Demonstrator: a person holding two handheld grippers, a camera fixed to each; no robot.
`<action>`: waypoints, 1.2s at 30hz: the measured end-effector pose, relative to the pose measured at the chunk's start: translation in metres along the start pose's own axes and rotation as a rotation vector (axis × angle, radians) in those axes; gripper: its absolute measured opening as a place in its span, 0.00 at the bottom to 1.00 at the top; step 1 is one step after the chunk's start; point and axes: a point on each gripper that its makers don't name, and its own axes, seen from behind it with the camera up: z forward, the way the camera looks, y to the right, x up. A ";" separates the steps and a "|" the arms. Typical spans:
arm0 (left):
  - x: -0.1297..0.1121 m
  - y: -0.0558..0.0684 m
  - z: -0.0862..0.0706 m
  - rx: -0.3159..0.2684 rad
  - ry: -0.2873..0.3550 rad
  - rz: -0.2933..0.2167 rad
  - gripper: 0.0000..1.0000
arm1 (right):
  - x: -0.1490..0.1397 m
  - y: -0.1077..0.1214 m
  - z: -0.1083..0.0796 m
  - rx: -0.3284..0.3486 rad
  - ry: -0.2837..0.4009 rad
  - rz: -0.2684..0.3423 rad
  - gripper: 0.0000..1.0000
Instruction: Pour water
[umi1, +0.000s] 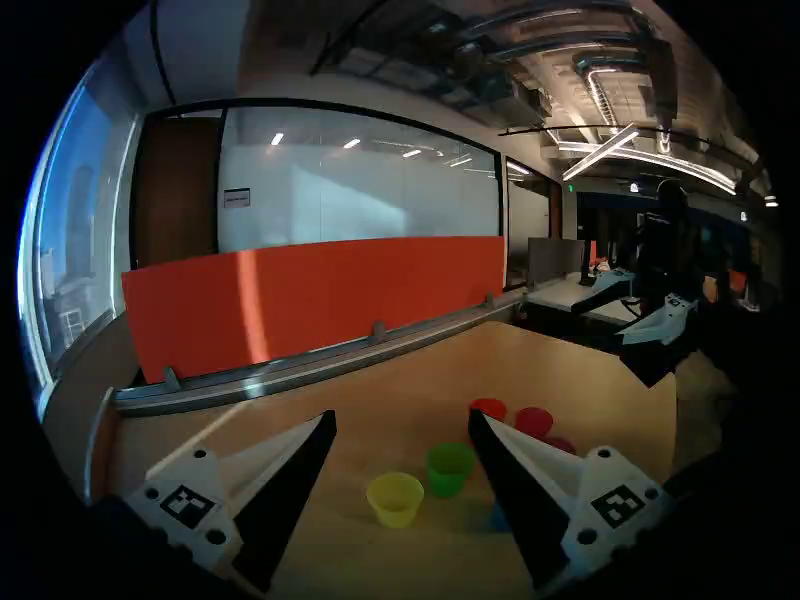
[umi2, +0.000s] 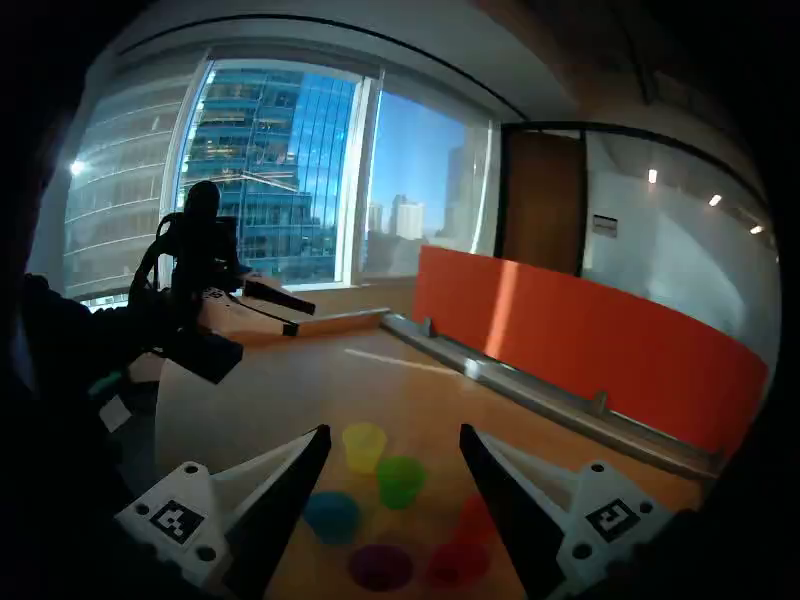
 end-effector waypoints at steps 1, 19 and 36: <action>-0.003 0.000 0.001 -0.002 -0.007 0.002 0.98 | -0.002 -0.002 0.000 0.005 -0.006 -0.005 1.00; -0.060 -0.009 0.017 0.029 -0.116 0.037 0.98 | -0.035 -0.020 0.014 0.071 -0.084 0.003 1.00; -0.114 -0.005 0.036 0.016 -0.189 0.030 0.98 | -0.078 -0.037 0.035 0.114 -0.166 -0.002 1.00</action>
